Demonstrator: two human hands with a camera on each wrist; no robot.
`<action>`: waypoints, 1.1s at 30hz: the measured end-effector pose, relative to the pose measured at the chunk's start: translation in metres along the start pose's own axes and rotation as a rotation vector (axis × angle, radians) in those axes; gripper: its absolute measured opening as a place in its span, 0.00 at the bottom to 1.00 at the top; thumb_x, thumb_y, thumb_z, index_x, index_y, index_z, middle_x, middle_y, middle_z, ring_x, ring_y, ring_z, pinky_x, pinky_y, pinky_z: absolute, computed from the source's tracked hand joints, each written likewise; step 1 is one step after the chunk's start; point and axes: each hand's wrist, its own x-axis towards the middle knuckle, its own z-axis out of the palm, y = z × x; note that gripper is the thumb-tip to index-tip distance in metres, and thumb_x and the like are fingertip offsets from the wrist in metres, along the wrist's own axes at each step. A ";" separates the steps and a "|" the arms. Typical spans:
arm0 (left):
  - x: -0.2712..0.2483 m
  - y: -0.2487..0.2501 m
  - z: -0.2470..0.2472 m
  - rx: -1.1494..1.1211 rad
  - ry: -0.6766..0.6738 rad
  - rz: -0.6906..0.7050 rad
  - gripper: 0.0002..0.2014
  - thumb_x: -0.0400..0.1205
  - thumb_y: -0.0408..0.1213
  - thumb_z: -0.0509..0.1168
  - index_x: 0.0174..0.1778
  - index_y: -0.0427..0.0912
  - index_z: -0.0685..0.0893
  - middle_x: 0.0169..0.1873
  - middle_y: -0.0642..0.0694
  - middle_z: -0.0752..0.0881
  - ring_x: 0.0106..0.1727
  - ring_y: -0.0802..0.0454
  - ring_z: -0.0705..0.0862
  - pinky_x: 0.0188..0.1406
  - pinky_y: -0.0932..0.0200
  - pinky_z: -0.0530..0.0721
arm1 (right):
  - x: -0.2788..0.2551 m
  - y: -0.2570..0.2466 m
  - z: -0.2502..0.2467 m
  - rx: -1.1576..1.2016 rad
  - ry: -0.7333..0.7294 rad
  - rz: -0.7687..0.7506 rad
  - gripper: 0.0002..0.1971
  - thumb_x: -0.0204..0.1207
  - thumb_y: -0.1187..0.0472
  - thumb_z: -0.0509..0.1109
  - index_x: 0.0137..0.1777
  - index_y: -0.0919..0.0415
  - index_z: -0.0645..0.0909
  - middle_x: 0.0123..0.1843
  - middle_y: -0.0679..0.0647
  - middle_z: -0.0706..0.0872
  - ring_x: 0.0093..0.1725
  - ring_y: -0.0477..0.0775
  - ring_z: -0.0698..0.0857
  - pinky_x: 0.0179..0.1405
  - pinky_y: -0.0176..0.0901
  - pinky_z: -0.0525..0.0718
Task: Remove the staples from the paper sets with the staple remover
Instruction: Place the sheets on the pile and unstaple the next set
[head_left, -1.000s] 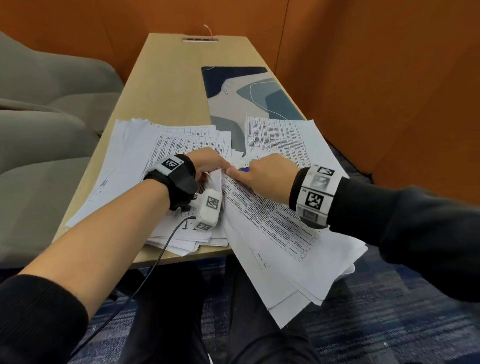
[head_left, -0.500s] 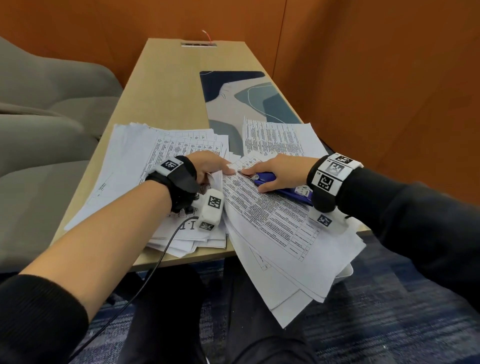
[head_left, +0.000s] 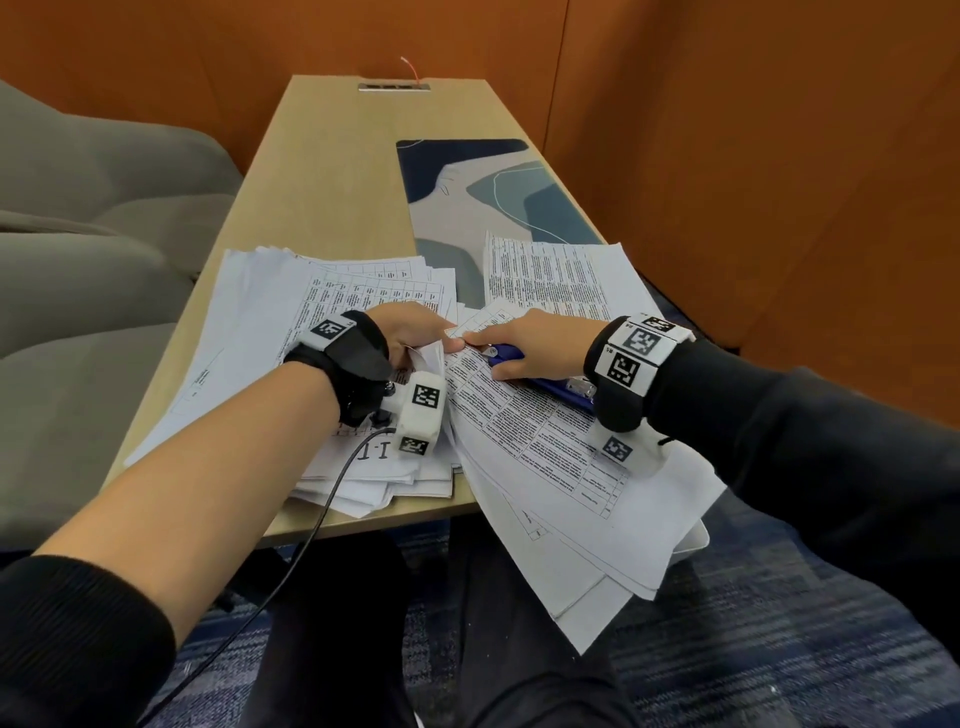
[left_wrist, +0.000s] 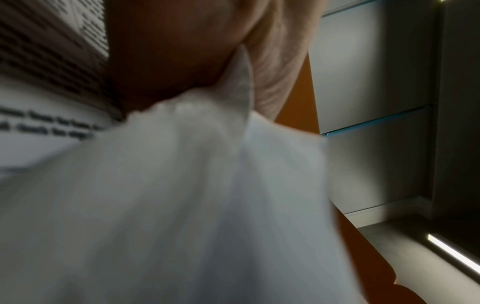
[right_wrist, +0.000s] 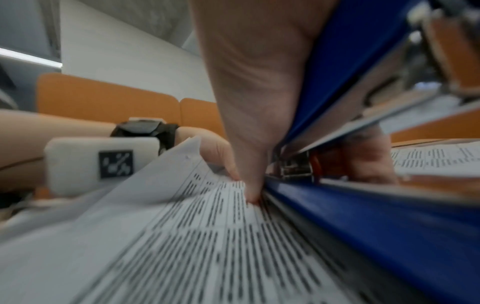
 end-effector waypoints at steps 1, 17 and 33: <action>-0.002 0.002 0.001 0.014 0.000 0.023 0.15 0.80 0.35 0.70 0.61 0.34 0.81 0.52 0.37 0.86 0.48 0.42 0.83 0.56 0.44 0.83 | 0.002 0.001 -0.003 0.034 -0.019 -0.005 0.29 0.84 0.47 0.64 0.83 0.43 0.62 0.77 0.52 0.75 0.68 0.54 0.78 0.58 0.39 0.69; -0.011 -0.002 -0.005 -0.248 -0.030 0.083 0.15 0.80 0.36 0.68 0.58 0.29 0.82 0.45 0.35 0.88 0.41 0.42 0.88 0.53 0.44 0.88 | -0.030 -0.033 -0.024 -0.304 0.120 -0.034 0.27 0.86 0.48 0.59 0.83 0.38 0.58 0.50 0.55 0.83 0.45 0.54 0.82 0.39 0.42 0.77; -0.015 0.124 0.060 0.567 0.224 0.504 0.05 0.81 0.34 0.66 0.44 0.38 0.86 0.35 0.45 0.83 0.40 0.49 0.81 0.36 0.59 0.80 | -0.094 0.029 -0.055 -0.572 0.273 0.226 0.27 0.87 0.59 0.55 0.83 0.40 0.55 0.32 0.50 0.70 0.28 0.53 0.71 0.22 0.41 0.66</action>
